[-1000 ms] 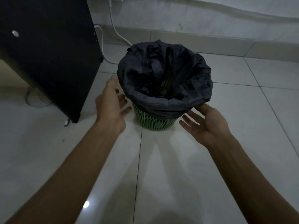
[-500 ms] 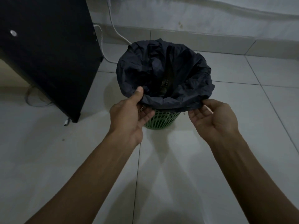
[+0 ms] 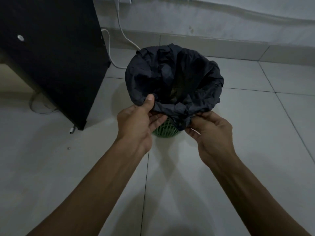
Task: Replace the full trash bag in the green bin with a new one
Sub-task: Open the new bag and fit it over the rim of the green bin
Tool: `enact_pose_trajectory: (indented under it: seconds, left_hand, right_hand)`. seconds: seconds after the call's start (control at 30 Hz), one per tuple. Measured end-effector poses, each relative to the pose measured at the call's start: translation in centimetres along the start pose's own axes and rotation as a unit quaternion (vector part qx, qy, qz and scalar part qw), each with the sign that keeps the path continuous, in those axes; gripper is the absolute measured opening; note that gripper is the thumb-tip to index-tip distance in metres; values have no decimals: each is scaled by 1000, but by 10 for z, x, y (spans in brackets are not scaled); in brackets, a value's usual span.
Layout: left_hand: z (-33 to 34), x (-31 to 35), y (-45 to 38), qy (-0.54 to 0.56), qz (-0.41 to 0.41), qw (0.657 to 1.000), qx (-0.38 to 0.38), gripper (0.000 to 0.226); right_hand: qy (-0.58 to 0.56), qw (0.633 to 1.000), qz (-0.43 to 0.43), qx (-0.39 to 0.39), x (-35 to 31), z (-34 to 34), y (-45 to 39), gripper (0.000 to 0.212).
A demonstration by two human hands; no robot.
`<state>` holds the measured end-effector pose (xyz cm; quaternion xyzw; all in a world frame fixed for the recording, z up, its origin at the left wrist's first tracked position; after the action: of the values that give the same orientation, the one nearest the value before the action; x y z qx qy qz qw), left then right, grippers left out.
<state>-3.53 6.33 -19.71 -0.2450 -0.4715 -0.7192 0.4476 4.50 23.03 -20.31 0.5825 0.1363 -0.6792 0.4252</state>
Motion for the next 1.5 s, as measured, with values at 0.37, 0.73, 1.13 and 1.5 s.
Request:
enact_pose_trajectory:
  seconds: [0.37,0.73,1.13,1.5]
  left_hand:
    - [0,7,-7,-42,34,998,-17,10]
    - [9,-10,-10,109,-17,993,-48,20]
    - [3,-32,6,118,-41,992,-29,25]
    - [12,-48,5,170,-150,974,1,14]
  right_hand:
    - [-27,991,130,3,4,-5,-2,21]
    - [-220,957,185,-22,16,14,4,12]
    - [-248,960,74,-105,16,25,3,30]
    - [-293,939,144,-103,27,22,-2,26]
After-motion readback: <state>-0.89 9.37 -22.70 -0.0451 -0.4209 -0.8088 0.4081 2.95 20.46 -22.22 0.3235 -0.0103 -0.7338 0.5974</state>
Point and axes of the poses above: each hand's wrist, its own y-axis away from the middle knuckle, its own z-axis out of the palm, x = y × z, the point moved 10 cm from there along -y, towards the middle knuckle
